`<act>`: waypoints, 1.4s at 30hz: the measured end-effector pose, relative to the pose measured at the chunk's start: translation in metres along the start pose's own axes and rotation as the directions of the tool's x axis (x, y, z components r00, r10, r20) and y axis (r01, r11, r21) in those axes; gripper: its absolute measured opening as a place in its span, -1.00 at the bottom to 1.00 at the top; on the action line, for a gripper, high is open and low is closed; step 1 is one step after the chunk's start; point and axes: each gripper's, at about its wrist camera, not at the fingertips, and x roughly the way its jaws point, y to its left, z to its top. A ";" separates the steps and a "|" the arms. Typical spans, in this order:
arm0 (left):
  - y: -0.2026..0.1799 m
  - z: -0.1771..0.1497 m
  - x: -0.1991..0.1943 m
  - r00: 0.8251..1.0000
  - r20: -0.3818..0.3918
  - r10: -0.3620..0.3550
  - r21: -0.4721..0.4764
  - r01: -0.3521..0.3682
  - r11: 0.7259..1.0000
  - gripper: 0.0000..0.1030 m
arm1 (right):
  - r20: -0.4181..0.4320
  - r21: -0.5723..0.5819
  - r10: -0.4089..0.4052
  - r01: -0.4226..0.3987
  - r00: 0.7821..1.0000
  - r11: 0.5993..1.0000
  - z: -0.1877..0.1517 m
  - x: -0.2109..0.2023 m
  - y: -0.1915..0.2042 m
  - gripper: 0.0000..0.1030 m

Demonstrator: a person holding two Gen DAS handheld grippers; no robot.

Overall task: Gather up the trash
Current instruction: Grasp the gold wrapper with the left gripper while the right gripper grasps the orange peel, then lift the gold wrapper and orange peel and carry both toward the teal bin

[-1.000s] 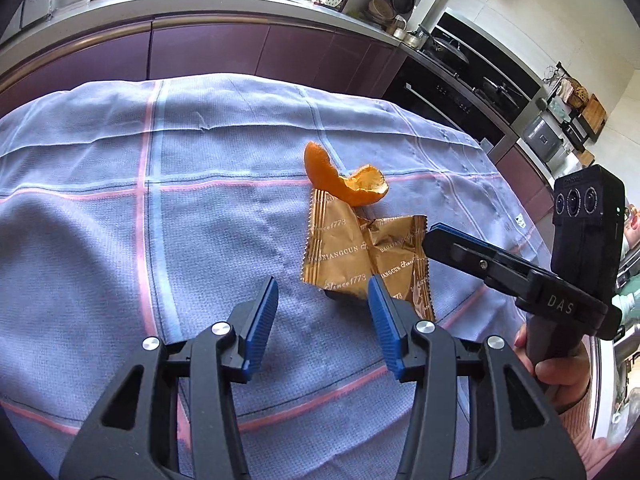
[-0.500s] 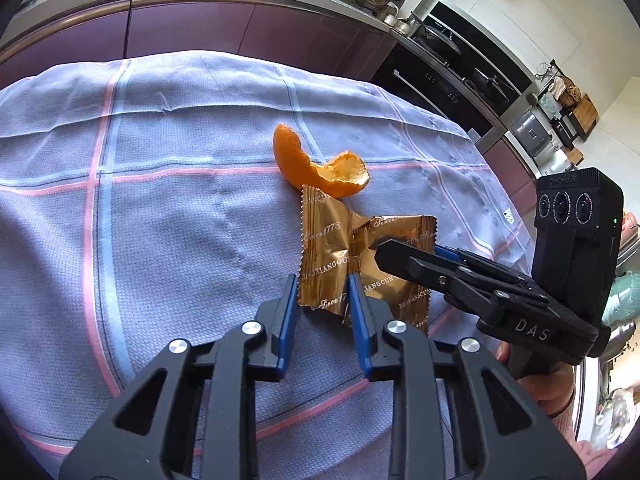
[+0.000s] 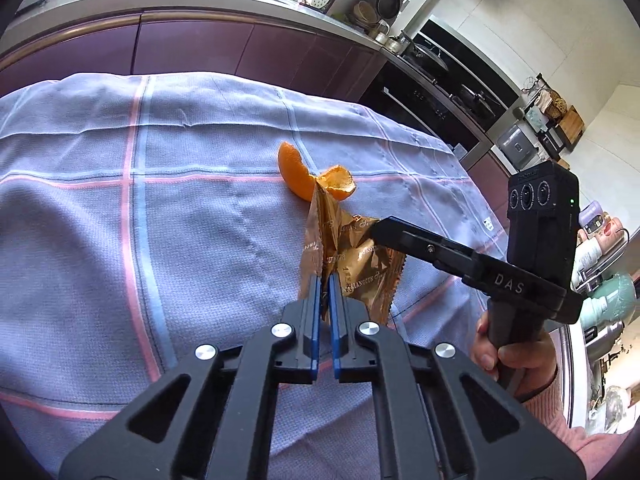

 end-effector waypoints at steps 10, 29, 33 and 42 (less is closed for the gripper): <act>0.024 -0.008 -0.043 0.997 0.076 0.034 -0.039 -0.031 0.999 -0.92 | 0.006 -0.026 0.028 -0.028 1.000 0.999 0.021 0.001 0.012 -0.02; 0.062 -0.036 -0.098 0.984 0.146 0.104 -0.107 -0.088 0.990 -0.92 | -0.072 0.014 -0.091 0.092 0.993 0.996 0.038 0.046 -0.015 -0.80; 0.068 -0.040 -0.108 0.980 0.158 0.123 -0.115 -0.105 0.988 -0.92 | -0.052 0.011 -0.070 0.071 0.996 0.997 0.035 0.040 -0.007 -0.89; 0.078 -0.048 -0.139 0.961 0.203 0.188 -0.117 -0.167 0.979 -0.92 | -0.021 -0.049 0.058 -0.059 0.998 0.997 0.019 0.028 0.047 -0.89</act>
